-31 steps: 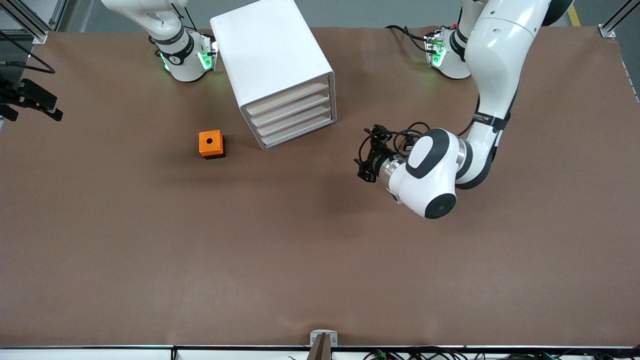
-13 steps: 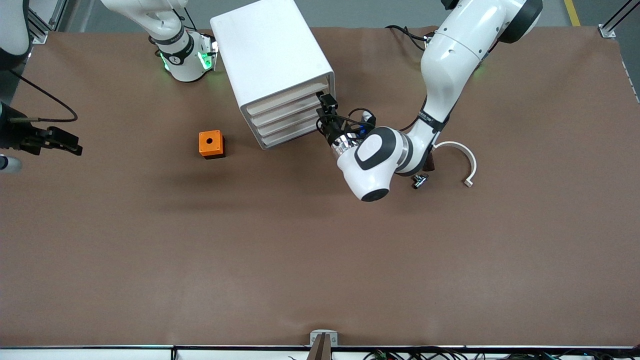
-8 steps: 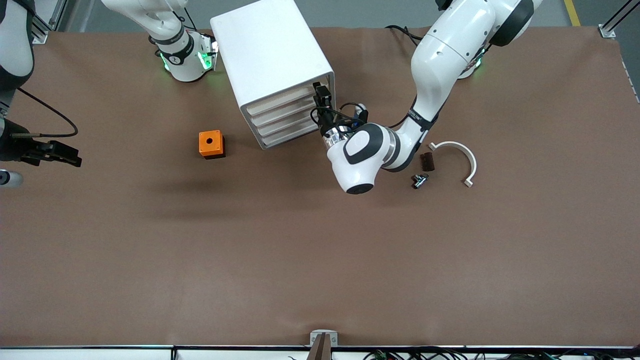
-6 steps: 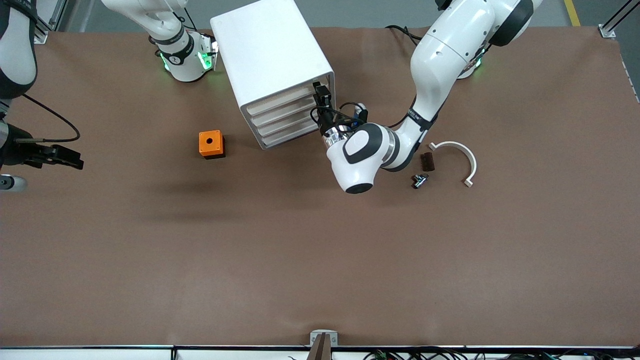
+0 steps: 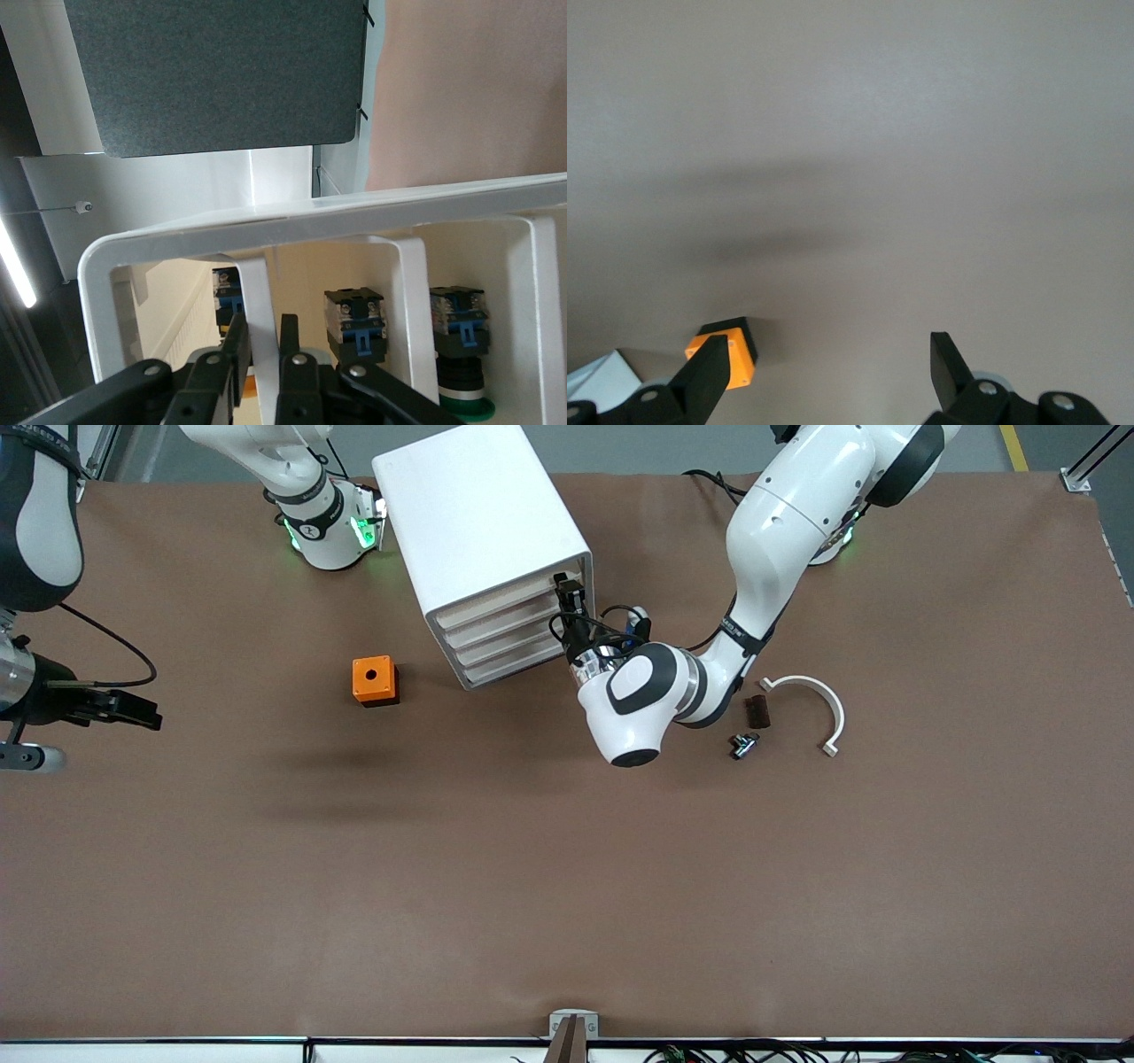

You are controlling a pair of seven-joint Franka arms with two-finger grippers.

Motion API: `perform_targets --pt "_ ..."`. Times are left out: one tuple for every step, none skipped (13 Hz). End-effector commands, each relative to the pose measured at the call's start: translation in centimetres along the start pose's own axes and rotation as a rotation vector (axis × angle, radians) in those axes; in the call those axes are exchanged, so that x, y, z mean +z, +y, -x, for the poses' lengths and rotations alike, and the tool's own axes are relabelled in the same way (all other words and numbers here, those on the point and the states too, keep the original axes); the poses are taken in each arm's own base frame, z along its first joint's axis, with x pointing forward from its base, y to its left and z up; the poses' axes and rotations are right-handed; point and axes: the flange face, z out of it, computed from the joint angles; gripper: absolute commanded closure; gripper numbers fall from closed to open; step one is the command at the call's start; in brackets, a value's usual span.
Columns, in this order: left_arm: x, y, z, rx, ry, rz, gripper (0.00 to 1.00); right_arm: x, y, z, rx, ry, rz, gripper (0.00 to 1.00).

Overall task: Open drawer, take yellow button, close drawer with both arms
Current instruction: 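Pull the drawer open with the left gripper while the right gripper approaches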

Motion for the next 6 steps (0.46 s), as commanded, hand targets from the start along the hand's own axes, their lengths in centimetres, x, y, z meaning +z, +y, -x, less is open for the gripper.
perform_targets --pt "0.5 -0.1 0.5 -0.008 -0.013 -0.038 0.88 -0.7 -5.7 0.7 0.096 -0.009 0.003 0.0" --pt "0.3 -0.1 0.5 -0.007 -0.015 -0.036 0.89 -0.7 -7.3 0.9 0.144 -0.021 -0.039 0.0" --pt "0.1 -0.1 0.4 -0.008 -0.019 -0.037 0.89 -0.7 -8.8 1.3 0.186 -0.031 -0.067 0.0" --pt "-0.4 -0.1 0.2 -0.008 -0.027 -0.038 0.89 -0.7 -10.1 1.5 0.197 -0.031 -0.066 0.0" --pt "-1.1 -0.1 0.0 -0.008 -0.047 -0.044 0.89 -0.7 -12.0 1.9 0.211 -0.027 -0.062 0.0" --pt "-2.1 0.0 -0.4 -0.007 -0.071 -0.05 0.89 -0.8 -13.4 2.2 0.241 -0.025 -0.06 0.0"
